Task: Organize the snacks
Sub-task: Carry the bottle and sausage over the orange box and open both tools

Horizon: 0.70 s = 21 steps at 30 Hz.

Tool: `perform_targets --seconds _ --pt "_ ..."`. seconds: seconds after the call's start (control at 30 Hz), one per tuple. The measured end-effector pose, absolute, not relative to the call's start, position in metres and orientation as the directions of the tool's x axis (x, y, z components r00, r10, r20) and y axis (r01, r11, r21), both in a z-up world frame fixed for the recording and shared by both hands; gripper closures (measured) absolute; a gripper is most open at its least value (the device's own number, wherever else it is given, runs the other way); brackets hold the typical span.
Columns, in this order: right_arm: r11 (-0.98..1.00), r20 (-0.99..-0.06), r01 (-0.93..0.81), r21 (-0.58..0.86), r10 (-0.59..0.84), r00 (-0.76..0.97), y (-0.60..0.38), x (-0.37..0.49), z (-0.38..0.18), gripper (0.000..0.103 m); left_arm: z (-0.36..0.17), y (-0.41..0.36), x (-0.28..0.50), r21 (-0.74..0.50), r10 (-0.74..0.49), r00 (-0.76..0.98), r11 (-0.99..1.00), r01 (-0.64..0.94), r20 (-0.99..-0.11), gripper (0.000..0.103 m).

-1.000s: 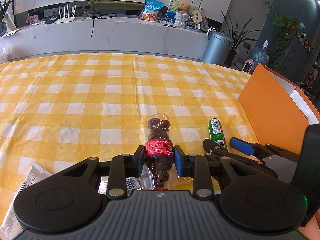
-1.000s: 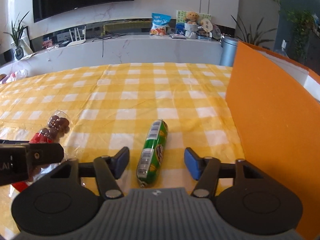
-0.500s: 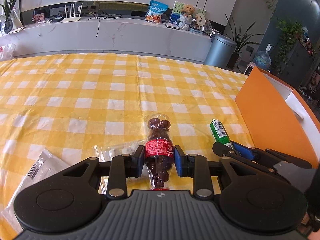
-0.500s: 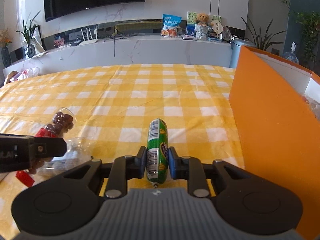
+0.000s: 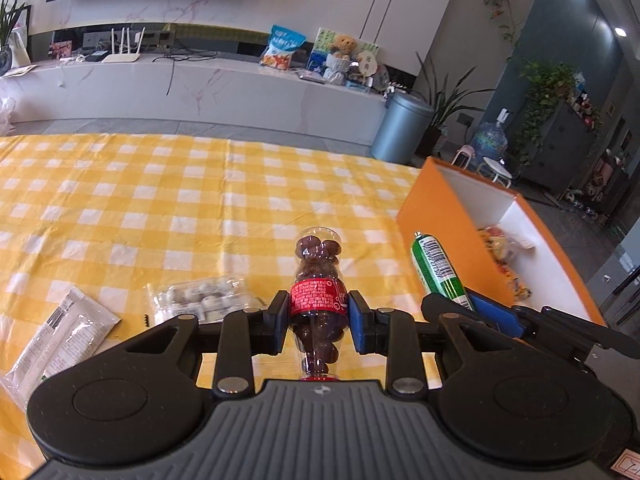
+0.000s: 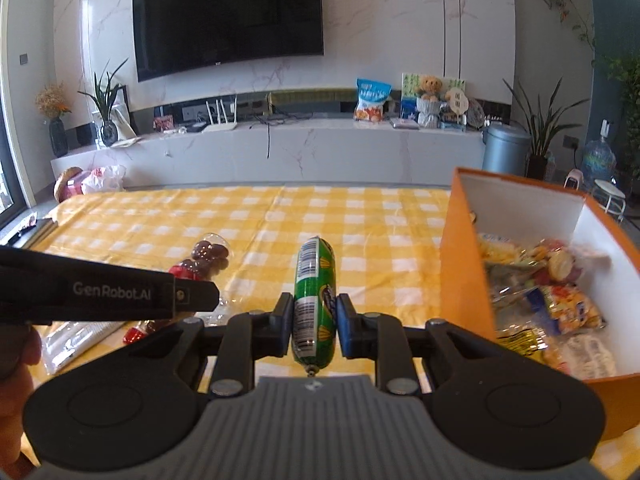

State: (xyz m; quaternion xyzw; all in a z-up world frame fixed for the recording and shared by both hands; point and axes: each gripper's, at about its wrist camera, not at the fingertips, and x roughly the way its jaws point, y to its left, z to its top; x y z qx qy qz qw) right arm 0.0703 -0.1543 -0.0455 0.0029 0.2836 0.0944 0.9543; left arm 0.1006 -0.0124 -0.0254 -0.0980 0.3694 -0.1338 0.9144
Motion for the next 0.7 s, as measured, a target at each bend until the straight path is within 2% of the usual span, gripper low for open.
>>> perform_targets --seconds 0.4,0.57,0.7 --pt "0.988 -0.454 -0.12 0.093 0.149 0.878 -0.235 0.037 0.014 0.083 0.022 -0.082 0.098 -0.3 -0.462 0.668 0.887 0.351 -0.584 0.069" --pt "0.99 -0.467 -0.088 0.113 0.131 0.875 -0.281 0.04 0.032 0.082 0.032 -0.121 0.117 -0.339 -0.556 0.598 0.829 0.444 -0.577 0.069" --pt "0.989 -0.51 -0.064 0.136 0.125 0.851 -0.318 0.05 0.037 0.082 0.028 -0.147 0.141 -0.358 -0.593 0.528 0.798 0.484 -0.608 0.069"
